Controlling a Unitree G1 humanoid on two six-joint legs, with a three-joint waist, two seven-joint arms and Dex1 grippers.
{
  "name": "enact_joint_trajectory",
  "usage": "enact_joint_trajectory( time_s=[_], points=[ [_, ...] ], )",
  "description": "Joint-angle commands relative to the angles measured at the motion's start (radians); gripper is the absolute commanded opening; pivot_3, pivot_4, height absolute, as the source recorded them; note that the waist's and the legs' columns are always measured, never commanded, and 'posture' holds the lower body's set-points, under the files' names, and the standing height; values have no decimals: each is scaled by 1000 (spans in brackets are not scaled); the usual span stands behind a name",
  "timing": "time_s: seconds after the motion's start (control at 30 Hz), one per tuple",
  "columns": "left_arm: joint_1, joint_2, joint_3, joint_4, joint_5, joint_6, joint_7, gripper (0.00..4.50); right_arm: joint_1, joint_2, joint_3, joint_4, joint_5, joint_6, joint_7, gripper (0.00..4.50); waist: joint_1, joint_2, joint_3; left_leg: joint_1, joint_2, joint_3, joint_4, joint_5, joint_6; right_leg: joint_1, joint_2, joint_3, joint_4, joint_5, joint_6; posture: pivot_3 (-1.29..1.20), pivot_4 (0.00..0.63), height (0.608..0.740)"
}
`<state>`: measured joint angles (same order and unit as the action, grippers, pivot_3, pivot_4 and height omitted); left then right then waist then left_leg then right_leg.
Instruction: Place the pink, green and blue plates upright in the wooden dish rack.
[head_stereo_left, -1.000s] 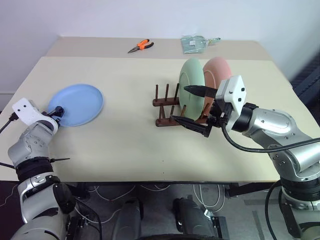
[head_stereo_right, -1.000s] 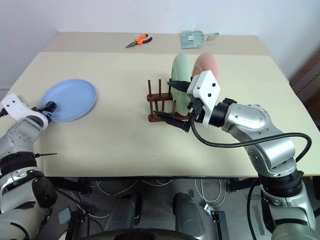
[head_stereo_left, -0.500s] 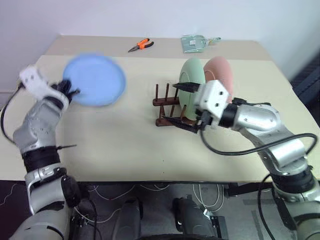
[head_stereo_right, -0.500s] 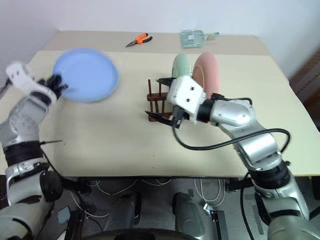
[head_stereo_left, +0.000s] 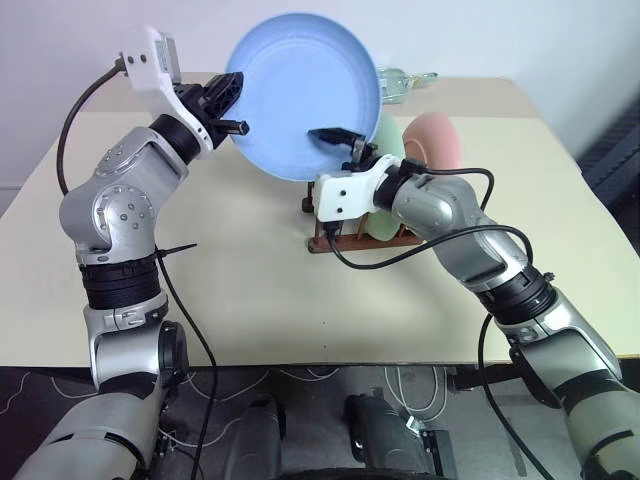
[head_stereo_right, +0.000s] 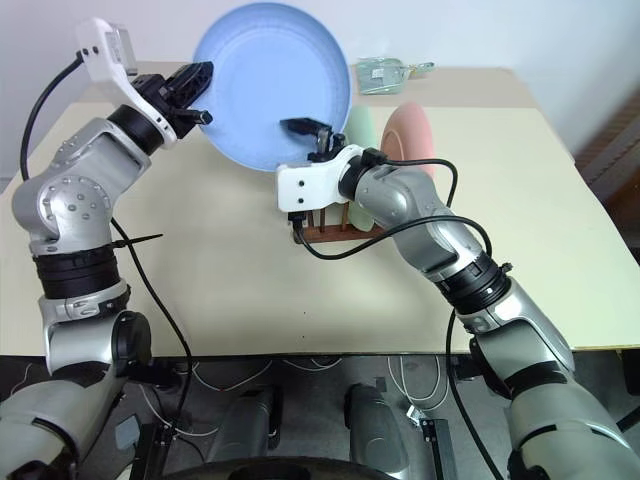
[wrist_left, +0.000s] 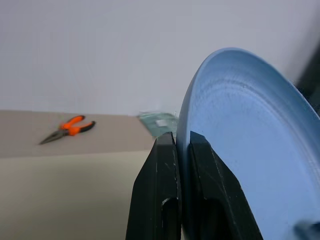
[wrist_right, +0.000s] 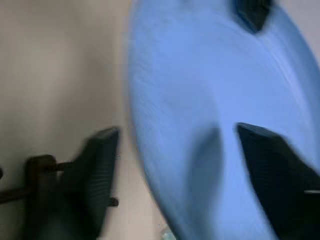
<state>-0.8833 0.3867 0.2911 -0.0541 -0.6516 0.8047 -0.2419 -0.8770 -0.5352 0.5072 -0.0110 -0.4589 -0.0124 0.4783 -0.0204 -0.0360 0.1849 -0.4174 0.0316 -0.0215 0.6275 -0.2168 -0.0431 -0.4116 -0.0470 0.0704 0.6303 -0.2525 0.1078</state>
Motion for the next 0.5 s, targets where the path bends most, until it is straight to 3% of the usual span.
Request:
enact_joint_trajectory(
  time_s=[0.03,0.1,0.13,0.2,0.3,0.37,0.5],
  points=[
    [-5,2,18,-65,-31,14,8,0,-8,19,-24,-15,-42,-47,-11,1535,1,0,0,0,0,0,0,0,0,0,0,0,0,0,0,0,150,732],
    [-1,-4,30,-65,-46,23,9,0,-4,26,-26,-16,-58,-62,-6,488,0,0,0,0,0,0,0,0,0,0,0,0,0,0,1,0,150,732],
    [-2,-10,39,-64,-58,25,8,338,-2,29,-26,-16,-66,-69,-3,10,0,0,0,0,0,0,0,0,0,0,0,0,0,0,1,0,150,732],
    [-11,-15,52,-66,-45,-12,10,1071,5,35,-24,-17,-88,-85,-3,0,0,0,0,0,0,-1,0,0,0,1,0,0,0,0,1,0,150,732],
    [-67,-17,140,-4,-1,-172,66,2533,16,49,-34,-24,-110,-94,-14,0,3,0,0,0,0,-1,1,0,-1,1,0,0,0,0,1,0,150,732],
    [-96,28,201,99,66,-299,131,2533,28,69,-57,-36,-104,-86,-30,0,2,-1,0,0,0,-1,1,1,-1,1,0,-1,0,0,0,0,150,732],
    [-7,179,152,252,303,-543,135,2533,84,174,-157,-126,30,-25,-51,0,-22,0,0,5,0,0,-4,1,-1,2,0,0,0,1,1,0,150,732]
  ],
)
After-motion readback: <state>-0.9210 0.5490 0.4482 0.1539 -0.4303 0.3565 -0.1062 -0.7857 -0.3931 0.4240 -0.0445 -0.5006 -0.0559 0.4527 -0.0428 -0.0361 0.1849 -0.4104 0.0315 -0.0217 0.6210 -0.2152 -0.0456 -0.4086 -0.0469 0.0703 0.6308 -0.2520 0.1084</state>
